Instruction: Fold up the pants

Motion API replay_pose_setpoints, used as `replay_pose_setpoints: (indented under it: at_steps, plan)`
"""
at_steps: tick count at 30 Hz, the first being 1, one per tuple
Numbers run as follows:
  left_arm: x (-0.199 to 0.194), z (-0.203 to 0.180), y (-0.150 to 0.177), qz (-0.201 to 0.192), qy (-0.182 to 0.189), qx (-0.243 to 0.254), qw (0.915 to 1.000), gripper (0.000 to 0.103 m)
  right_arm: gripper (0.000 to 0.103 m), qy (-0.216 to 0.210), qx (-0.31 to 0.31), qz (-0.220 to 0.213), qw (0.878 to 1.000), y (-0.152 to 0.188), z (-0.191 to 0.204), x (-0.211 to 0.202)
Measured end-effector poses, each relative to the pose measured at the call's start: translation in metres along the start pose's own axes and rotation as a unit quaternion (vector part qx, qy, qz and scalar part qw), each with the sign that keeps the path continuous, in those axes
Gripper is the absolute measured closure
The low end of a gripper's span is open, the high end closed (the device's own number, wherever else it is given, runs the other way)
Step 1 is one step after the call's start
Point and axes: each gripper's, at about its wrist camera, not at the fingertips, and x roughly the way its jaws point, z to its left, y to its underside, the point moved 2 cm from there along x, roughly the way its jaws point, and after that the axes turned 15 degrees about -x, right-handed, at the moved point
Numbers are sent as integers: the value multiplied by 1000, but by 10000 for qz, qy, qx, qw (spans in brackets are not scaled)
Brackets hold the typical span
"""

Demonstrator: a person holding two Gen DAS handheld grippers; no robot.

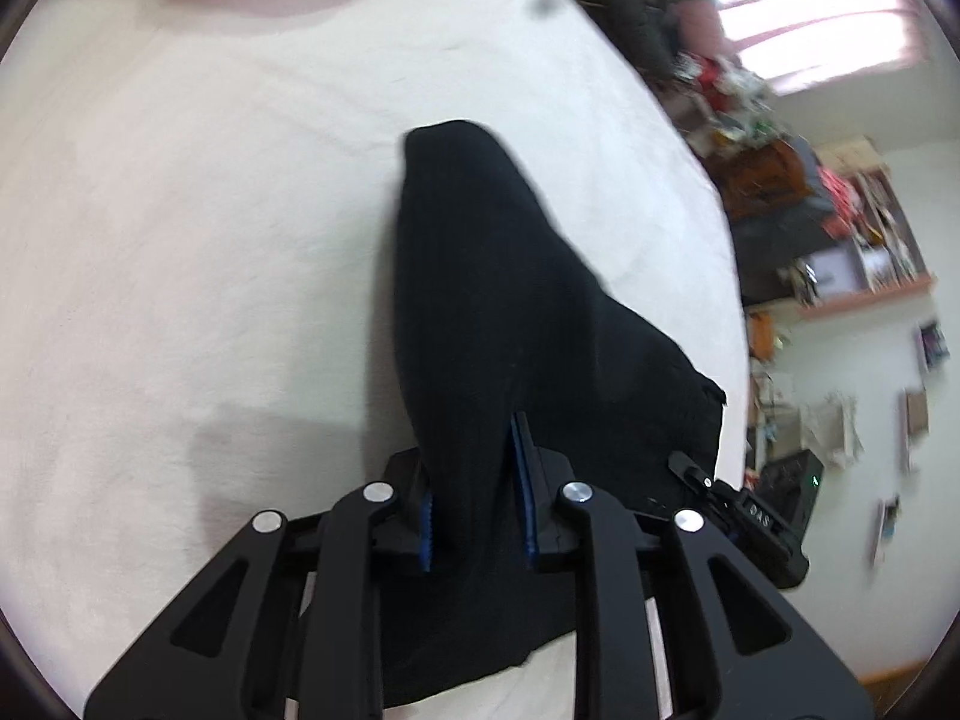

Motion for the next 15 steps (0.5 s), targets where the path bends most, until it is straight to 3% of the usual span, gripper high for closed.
replay_pose_setpoints:
  at_steps: [2, 4, 5, 7, 10, 13, 15]
  plan:
    - [2, 1, 0, -144, -317, 0, 9994, 68, 61, 291, -105, 61, 9995, -2, 5, 2]
    - [-1, 4, -2, -236, -384, -123, 9989, 60, 58, 401, -153, 119, 9990, -2, 5, -2]
    - [-5, 9, -3, -352, -447, -264, 9980, 43, 57, 429, -174, 124, 9988, -3, 5, -5]
    - [-25, 23, -9, -768, -467, -684, 9936, 26, 57, 507, -196, 82, 9985, -3, 4, -12]
    - [-53, 44, -17, -1244, -662, -1059, 9843, 24, 57, 999, -466, -163, 9938, -3, 8, -30]
    - [-74, 41, -18, -1594, -923, -790, 9797, 17, 57, 1508, -893, -656, 9823, -5, 19, -53]
    - [-85, 27, -11, -1750, -904, -451, 9794, 11, 58, 1788, -1373, -811, 9709, -5, 37, -58]
